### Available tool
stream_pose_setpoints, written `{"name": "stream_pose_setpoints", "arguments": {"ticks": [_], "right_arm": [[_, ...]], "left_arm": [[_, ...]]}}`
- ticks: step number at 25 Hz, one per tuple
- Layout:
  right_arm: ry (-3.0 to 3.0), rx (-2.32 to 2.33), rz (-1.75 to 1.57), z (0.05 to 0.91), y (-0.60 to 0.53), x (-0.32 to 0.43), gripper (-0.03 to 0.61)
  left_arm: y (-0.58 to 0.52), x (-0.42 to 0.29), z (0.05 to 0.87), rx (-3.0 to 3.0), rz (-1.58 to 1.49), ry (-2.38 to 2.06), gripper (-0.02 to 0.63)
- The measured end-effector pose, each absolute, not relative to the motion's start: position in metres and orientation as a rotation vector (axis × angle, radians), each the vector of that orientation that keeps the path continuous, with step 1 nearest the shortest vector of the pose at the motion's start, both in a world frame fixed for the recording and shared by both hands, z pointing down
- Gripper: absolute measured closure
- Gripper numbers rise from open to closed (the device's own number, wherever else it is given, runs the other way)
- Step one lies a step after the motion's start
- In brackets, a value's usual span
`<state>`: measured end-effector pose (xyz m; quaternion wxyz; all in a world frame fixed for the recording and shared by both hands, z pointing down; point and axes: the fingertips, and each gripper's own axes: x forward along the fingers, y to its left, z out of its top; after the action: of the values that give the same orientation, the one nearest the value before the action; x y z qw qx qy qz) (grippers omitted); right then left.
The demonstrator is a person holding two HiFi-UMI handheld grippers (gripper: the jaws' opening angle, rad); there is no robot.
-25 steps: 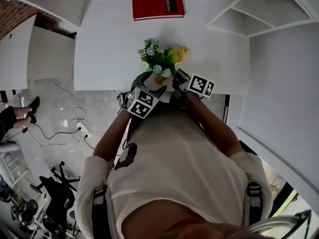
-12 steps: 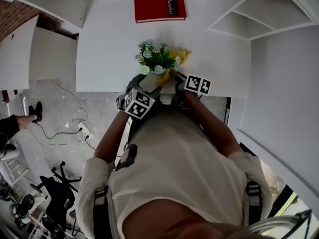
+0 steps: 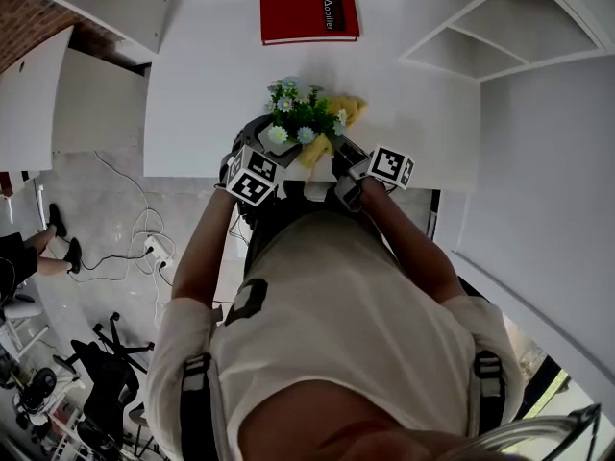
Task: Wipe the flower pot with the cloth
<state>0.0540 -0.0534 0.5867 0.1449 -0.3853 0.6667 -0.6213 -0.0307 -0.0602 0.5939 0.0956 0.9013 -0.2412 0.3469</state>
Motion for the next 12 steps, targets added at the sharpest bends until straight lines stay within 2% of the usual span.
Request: {"name": "stream_pose_setpoints", "arguments": {"ticks": [12], "right_arm": [[1.845, -1.198, -1.636, 0.583, -0.064, 0.055, 0.52]], "left_arm": [[-0.057, -0.028, 0.594, 2.674, 1.058, -0.777, 0.263]]}}
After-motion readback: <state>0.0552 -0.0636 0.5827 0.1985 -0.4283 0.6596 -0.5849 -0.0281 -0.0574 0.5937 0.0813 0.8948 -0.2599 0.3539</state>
